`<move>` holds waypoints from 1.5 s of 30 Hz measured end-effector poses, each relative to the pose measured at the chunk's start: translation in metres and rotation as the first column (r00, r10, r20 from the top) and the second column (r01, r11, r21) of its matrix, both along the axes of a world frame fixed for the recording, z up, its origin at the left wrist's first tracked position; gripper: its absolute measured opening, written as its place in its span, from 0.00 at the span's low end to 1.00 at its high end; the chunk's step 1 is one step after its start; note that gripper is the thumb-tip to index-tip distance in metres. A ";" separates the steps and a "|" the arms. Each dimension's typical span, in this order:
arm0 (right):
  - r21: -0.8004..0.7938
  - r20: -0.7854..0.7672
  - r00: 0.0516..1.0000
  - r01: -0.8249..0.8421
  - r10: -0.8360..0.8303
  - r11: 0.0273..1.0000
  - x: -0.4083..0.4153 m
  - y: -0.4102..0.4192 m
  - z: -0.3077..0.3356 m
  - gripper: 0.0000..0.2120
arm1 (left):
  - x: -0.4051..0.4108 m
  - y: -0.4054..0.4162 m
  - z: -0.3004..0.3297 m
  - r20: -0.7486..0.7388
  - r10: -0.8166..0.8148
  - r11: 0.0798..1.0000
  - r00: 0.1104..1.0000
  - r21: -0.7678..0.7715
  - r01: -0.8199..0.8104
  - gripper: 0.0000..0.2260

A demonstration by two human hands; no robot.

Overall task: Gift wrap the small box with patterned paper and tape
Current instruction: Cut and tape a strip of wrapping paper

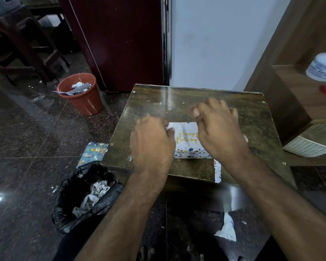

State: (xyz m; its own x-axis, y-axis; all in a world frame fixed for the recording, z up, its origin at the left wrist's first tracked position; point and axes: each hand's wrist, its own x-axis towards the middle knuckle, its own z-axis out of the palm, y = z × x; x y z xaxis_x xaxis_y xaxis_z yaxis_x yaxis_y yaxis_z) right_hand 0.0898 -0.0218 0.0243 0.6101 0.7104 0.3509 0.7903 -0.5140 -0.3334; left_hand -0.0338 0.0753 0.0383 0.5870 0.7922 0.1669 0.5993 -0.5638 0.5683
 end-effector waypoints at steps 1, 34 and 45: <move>0.004 0.004 1.000 0.012 -0.012 1.000 0.003 -0.007 0.002 0.13 | 0.001 -0.003 0.002 0.024 0.003 1.000 1.000 0.031 -0.004 0.10; 0.489 -0.737 0.565 0.067 0.371 0.870 0.056 -0.112 0.007 0.07 | 0.063 -0.067 -0.012 0.404 -0.407 0.855 0.819 -0.147 0.497 0.25; 0.518 -0.832 0.309 0.137 0.460 0.844 0.052 -0.113 0.015 0.21 | 0.060 -0.067 -0.009 0.533 -0.385 0.760 0.754 -0.281 0.586 0.28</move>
